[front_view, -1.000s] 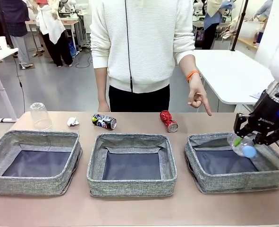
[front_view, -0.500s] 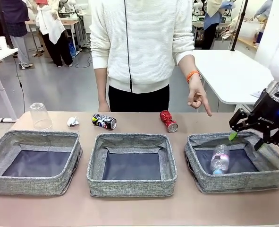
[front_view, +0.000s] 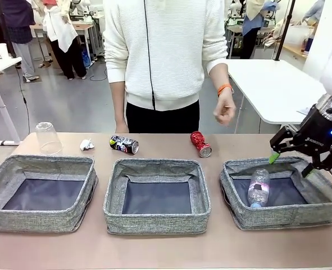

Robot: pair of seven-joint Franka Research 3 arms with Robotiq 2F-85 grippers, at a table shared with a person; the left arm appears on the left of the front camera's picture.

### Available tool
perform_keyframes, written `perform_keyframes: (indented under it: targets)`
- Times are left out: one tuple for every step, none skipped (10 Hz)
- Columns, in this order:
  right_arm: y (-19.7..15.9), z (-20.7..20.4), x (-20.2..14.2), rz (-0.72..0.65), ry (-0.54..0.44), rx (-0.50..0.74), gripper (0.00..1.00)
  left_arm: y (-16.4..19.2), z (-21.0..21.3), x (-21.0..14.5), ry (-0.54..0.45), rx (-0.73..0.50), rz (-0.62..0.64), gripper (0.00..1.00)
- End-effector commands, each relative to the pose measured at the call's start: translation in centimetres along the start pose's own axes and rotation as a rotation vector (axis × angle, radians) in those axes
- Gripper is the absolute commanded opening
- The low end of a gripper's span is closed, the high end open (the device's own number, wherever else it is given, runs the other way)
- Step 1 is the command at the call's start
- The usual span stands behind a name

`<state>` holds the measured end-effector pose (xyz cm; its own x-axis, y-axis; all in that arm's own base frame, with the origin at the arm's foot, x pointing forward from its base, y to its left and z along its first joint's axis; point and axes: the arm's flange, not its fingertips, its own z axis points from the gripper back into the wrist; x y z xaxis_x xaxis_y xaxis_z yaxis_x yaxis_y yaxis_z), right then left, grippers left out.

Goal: Sort the waste into the appropriate baskets.
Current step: Place the picked waste into the Fabric basket indicated by the person.

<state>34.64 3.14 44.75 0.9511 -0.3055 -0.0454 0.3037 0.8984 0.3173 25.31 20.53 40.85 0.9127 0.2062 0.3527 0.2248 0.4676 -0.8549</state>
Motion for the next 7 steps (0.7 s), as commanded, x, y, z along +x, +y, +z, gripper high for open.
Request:
perform_keyframes:
  targets:
    - [0.8, 1.5, -0.7, 0.066, 0.066, 0.257, 1.00, -0.1, 0.0, 0.1, -0.013, -0.016, -0.017, 1.00]
    - [1.7, 3.9, -1.2, 0.155, 0.182, 0.456, 1.00, -0.1, 0.0, 0.1, -0.013, -0.016, -0.017, 1.00]
    - [2.4, 6.0, -1.6, 0.261, 0.282, 0.602, 1.00, -0.1, 0.0, 0.1, -0.013, -0.016, -0.017, 1.00]
    - [2.9, 7.5, -1.9, 0.310, 0.356, 0.734, 1.00, -0.1, 0.0, 0.1, -0.013, -0.016, -0.017, 1.00]
    - [3.1, 8.0, -2.1, 0.371, 0.433, 0.839, 1.00, -0.1, 0.0, 0.1, -0.013, -0.016, -0.017, 1.00]
    - [3.0, 8.1, -2.3, 0.406, 0.444, 0.923, 1.00, -0.1, 0.0, 0.1, -0.013, -0.016, -0.017, 1.00]
    - [2.4, 8.1, -2.3, 0.407, 0.429, 0.962, 1.00, -0.1, 0.0, 0.1, -0.013, -0.016, -0.017, 1.00]
